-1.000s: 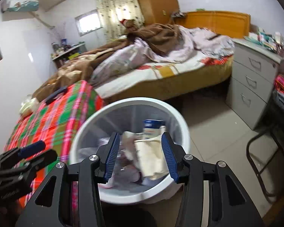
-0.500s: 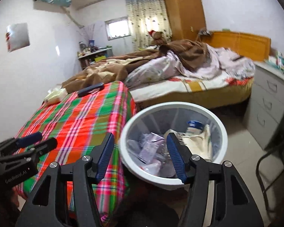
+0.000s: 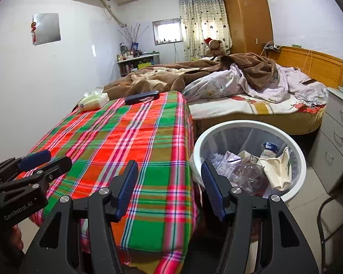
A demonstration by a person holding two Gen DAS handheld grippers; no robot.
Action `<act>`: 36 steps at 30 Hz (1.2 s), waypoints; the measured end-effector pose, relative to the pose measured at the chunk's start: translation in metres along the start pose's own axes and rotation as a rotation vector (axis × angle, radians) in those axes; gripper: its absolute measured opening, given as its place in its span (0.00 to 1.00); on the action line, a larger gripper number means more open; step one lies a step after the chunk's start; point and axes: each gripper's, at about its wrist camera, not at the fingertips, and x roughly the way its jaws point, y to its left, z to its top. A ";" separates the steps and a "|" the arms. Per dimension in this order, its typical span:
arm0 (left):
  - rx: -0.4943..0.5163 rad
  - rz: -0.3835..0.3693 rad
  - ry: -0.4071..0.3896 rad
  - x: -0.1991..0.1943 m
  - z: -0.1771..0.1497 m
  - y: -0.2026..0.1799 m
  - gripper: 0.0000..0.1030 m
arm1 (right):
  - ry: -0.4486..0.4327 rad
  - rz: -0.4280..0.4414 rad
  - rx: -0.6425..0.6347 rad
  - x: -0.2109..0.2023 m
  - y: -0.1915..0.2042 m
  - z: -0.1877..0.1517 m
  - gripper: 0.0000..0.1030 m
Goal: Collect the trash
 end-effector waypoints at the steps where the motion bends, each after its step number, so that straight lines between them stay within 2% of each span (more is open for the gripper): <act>1: -0.003 -0.002 0.001 0.000 -0.001 0.002 0.54 | 0.000 -0.001 -0.003 -0.001 0.002 -0.001 0.57; 36: -0.005 0.005 -0.005 -0.006 -0.007 0.004 0.54 | -0.008 -0.007 0.013 -0.008 0.011 -0.004 0.57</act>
